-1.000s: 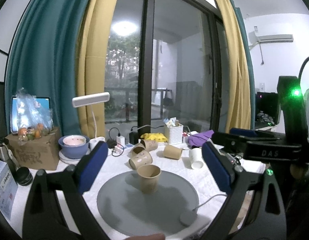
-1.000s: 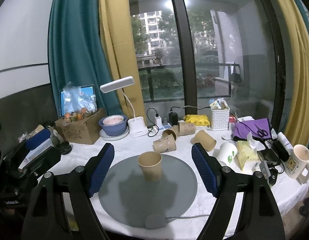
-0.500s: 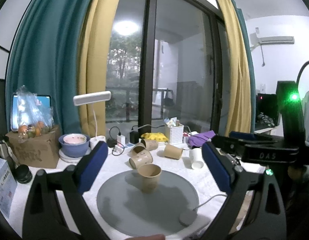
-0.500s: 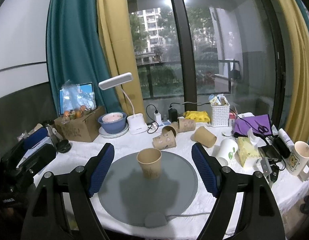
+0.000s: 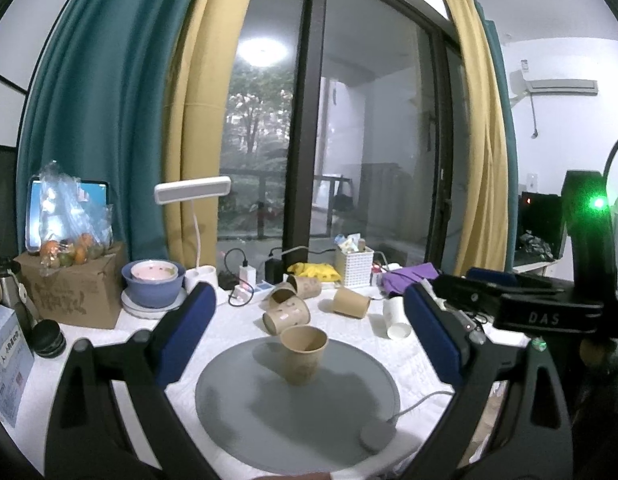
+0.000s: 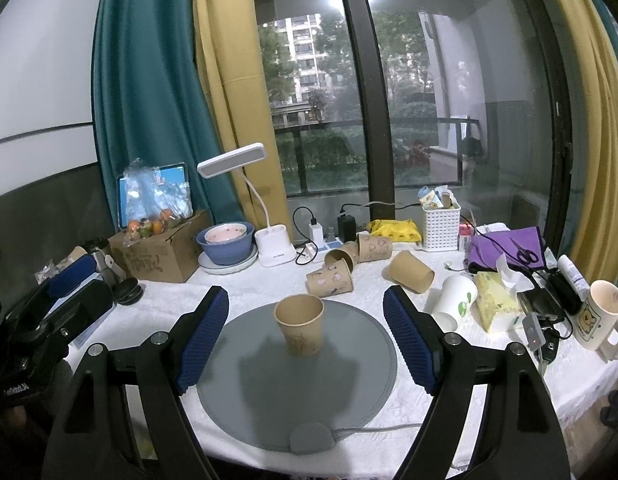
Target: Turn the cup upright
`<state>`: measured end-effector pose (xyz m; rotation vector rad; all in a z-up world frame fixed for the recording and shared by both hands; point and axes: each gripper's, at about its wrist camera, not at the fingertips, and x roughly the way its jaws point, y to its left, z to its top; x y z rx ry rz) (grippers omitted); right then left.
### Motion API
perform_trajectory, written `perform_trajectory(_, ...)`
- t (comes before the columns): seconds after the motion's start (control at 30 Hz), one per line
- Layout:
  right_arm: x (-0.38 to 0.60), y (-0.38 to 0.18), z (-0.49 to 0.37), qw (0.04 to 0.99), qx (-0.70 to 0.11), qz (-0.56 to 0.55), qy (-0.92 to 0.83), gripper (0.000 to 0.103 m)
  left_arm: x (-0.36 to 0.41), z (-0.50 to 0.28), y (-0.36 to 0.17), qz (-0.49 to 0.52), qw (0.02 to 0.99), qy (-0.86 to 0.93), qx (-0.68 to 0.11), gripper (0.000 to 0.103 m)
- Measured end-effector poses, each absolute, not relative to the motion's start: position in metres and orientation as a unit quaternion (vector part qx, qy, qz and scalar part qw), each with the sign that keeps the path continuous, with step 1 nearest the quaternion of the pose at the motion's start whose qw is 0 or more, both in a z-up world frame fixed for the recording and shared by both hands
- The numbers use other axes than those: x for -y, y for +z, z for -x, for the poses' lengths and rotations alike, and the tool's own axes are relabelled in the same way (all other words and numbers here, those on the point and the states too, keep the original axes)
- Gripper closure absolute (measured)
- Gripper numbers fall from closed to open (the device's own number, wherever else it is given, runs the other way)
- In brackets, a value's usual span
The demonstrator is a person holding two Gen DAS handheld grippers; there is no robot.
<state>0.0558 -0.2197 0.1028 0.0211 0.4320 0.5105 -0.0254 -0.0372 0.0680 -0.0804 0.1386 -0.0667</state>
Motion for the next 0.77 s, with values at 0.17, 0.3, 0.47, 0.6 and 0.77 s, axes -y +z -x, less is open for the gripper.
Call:
perform_trajectory(0.17, 0.2203, 0.1034, -0.0559, 0.945, -0.212, -0.009, 0.251, 0.021, 0.0376, 0.0256, 0.0681, 0.041, 0.996, -0.033, -0.069, 0.007)
perform_trajectory(0.3, 0.2199, 0.1035, -0.0562, 0.945, -0.212, -0.009, 0.251, 0.021, 0.0378, 0.0254, 0.0678, 0.041, 0.996, -0.033, -0.069, 0.007)
perform_trajectory(0.47, 0.2198, 0.1038, -0.0564, 0.944, -0.212, -0.009, 0.251, 0.021, 0.0381, 0.0261, 0.0672, 0.042, 0.996, -0.033, -0.069, 0.007)
perform_trajectory(0.6, 0.2191, 0.1032, -0.0565, 0.944, -0.213, -0.009, 0.250, 0.021, 0.0384, 0.0260, 0.0668, 0.044, 0.996, -0.036, -0.069, 0.007)
perform_trajectory(0.77, 0.2179, 0.1007, -0.0563, 0.944, -0.217, -0.004, 0.250, 0.021, 0.0407, 0.0253, 0.0629, 0.059, 0.994, -0.064, -0.066, 0.007)
